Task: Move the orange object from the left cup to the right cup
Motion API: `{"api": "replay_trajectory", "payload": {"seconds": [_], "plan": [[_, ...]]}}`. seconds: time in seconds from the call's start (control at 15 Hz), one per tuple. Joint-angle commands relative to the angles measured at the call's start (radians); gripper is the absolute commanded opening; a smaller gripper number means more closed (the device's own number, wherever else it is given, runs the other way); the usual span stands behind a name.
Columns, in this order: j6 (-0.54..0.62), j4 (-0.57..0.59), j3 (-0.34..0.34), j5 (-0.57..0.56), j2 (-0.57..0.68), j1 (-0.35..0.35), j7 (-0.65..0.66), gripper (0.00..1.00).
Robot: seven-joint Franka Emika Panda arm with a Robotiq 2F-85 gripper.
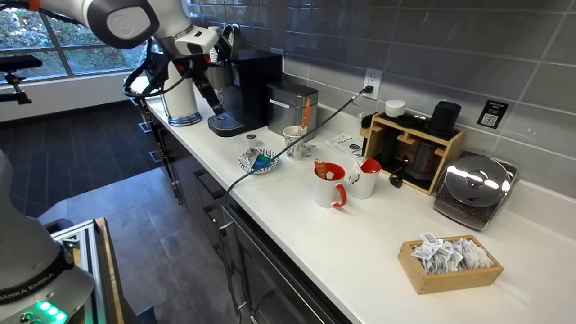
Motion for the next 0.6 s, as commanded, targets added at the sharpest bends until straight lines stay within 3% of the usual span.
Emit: {"api": "replay_trajectory", "payload": {"seconds": [0.0,0.13,0.33,0.53], "plan": [[0.152,0.092,0.034,-0.066,0.136,-0.005,0.009,1.0],[0.186,0.159,0.045,-0.14,0.206,-0.018,-0.009,1.0],[0.111,0.282,0.005,-0.182,0.3,0.002,-0.108,1.0],[-0.031,0.386,-0.097,-0.044,0.354,0.066,-0.35,1.0]]}}
